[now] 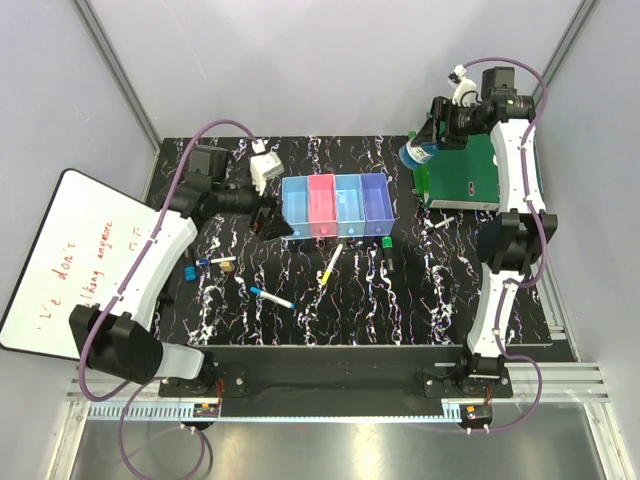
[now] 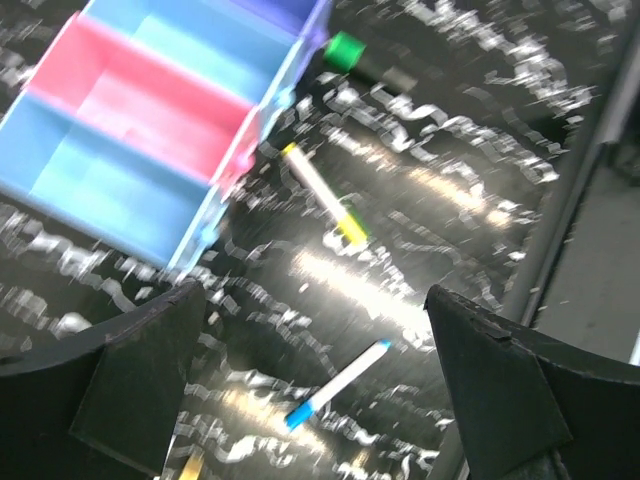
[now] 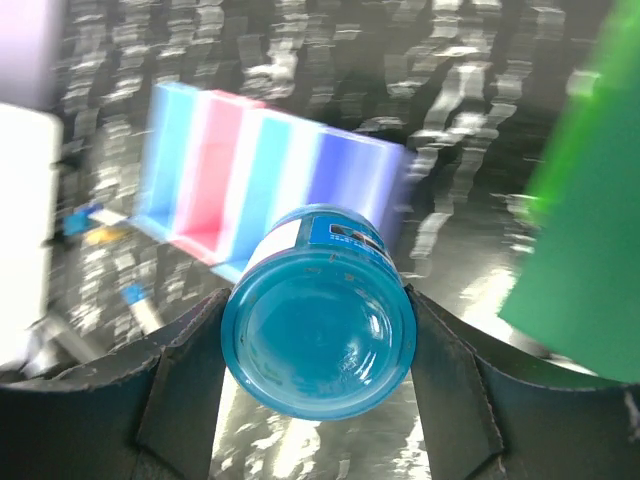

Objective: Sort the stationery into containers
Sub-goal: Pick up the stationery from the corner of the board.

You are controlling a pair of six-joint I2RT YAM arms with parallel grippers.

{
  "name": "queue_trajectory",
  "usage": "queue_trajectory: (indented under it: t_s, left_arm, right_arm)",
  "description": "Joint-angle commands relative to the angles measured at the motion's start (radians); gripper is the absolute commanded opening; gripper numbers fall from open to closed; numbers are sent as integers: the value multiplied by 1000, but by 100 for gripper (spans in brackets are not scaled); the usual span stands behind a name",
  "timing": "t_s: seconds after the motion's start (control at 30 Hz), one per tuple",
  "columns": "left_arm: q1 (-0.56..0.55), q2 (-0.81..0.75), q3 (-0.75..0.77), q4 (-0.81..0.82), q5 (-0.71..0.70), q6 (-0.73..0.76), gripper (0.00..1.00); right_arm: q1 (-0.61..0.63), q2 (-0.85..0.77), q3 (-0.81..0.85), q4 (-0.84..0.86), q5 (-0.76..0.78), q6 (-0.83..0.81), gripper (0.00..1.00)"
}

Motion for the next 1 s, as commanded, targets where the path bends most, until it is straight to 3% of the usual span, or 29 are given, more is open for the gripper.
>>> queue_trajectory:
  t_s: [0.0,0.17,0.37,0.63,0.97]
  left_arm:
    - [-46,29,44,97,102,-62,99]
    - [-101,72,54,193,121,-136,99]
    - [-149,172,110,292,138,-240,99]
    - [-195,257,262,330,132,-304,99]
    - [-196,247,287,335,79,-312,99]
  right_arm:
    - [17,-105,-11,-7,-299,67,0]
    - [37,-141,-50,56,-502,196,0]
    - [153,-169,-93,118,-667,297,0]
    - [244,-175,-132,170,-711,357,0]
    - [248,-197,-160,181,-748,374,0]
